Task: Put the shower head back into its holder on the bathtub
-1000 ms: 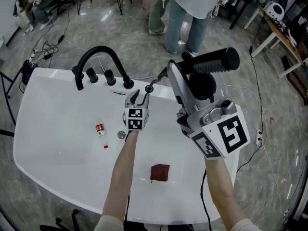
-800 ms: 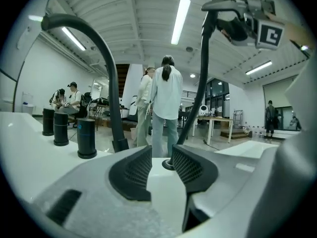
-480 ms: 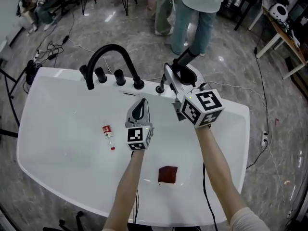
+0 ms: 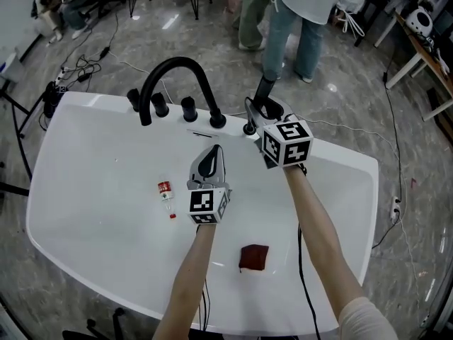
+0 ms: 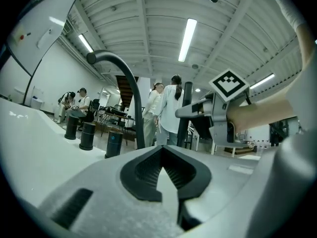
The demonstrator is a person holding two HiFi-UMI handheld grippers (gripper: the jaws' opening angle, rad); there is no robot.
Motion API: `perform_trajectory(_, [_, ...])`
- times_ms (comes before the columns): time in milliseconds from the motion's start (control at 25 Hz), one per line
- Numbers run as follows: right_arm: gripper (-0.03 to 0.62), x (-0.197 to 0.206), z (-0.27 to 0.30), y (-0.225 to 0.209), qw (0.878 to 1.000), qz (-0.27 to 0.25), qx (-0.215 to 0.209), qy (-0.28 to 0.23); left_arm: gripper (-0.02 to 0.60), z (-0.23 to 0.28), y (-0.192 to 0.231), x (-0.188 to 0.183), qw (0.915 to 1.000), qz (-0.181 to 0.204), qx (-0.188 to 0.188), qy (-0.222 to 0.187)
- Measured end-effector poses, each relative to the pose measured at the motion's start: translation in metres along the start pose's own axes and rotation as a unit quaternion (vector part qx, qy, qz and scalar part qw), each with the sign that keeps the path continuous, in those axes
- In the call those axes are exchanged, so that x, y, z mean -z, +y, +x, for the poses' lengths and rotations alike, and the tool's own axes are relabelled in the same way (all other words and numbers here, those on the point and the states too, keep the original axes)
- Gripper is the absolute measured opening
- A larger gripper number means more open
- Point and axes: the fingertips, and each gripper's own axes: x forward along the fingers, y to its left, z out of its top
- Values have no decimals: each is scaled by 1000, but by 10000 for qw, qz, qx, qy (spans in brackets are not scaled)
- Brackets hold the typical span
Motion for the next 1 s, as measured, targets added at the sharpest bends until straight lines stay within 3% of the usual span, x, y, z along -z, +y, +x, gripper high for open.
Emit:
perform_trajectory(440, [136,80,26,-24,9975,485,162,479,-2,10,1,20,9999,-48,95,42])
perform_trajectory(720, [138,87,26,-20,9984,429,173,331,-2,12,10,34,9989,-436,-171,10])
perform_trajectory(920, [132,91,27,-17,9966,283,118,761,-2,8,-4,22,9996,-261,-31,86])
perform_trajectory(1000, [137,76,24,-17,9961,353,42,808,-2,5,-4,6,9998,-181,-24,31])
